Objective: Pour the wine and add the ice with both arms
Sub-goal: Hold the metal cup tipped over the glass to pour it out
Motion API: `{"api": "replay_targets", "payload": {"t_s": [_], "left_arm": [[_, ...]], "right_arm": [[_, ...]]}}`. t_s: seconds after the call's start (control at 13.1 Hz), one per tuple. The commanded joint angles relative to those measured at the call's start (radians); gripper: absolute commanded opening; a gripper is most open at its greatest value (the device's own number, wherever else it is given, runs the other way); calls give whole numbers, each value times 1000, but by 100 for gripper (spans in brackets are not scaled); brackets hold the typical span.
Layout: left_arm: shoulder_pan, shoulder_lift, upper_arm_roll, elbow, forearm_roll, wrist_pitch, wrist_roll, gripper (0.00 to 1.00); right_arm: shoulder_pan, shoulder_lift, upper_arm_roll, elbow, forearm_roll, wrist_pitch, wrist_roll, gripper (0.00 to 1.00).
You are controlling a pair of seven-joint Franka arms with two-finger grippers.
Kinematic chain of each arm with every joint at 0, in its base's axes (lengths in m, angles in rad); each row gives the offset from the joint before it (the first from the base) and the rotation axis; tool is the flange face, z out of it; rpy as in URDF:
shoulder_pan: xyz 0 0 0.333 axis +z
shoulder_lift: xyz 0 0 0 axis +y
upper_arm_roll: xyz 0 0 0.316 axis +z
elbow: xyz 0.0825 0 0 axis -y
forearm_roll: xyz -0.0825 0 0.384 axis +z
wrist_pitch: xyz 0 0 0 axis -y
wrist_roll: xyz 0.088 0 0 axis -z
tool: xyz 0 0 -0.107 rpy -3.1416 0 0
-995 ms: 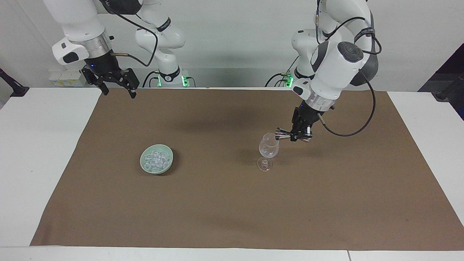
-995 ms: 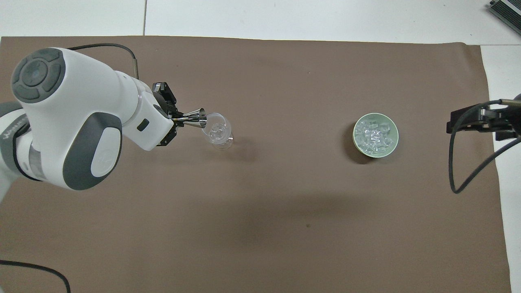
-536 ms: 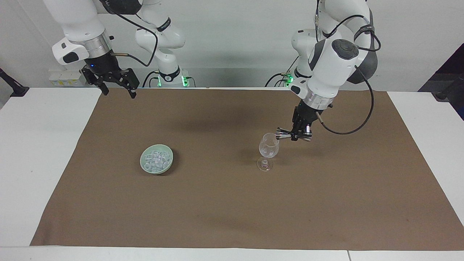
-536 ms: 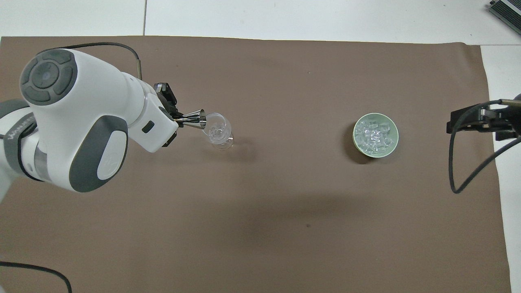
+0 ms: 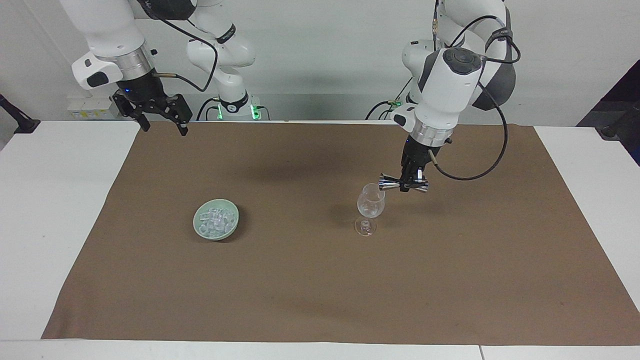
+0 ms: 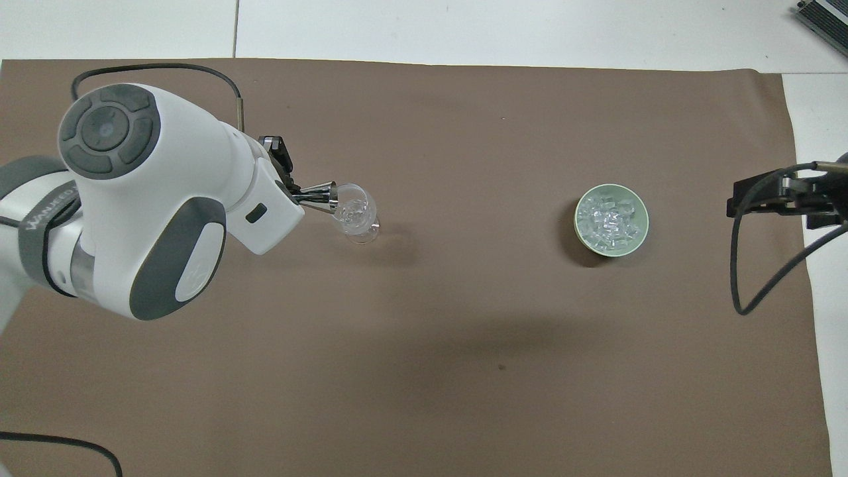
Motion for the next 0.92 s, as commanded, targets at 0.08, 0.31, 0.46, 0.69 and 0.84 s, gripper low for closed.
{"api": "replay_targets", "payload": {"t_s": [0.08, 0.31, 0.46, 0.69, 0.84], "left_arm": [[-23, 1, 19, 19, 34, -22, -23, 0], [-28, 6, 19, 18, 45, -15, -42, 0], [-28, 4, 19, 20, 49, -19, -43, 0], [-29, 4, 19, 21, 63, -18, -49, 0], [-34, 4, 19, 20, 65, -21, -63, 0]], "right_arm": [[-9, 0, 4, -4, 20, 11, 10, 100], [-9, 0, 4, -4, 20, 11, 10, 100], [-9, 0, 4, -4, 20, 11, 10, 100], [-9, 0, 4, -3, 20, 11, 10, 100], [-9, 0, 4, -4, 20, 11, 10, 100]]}}
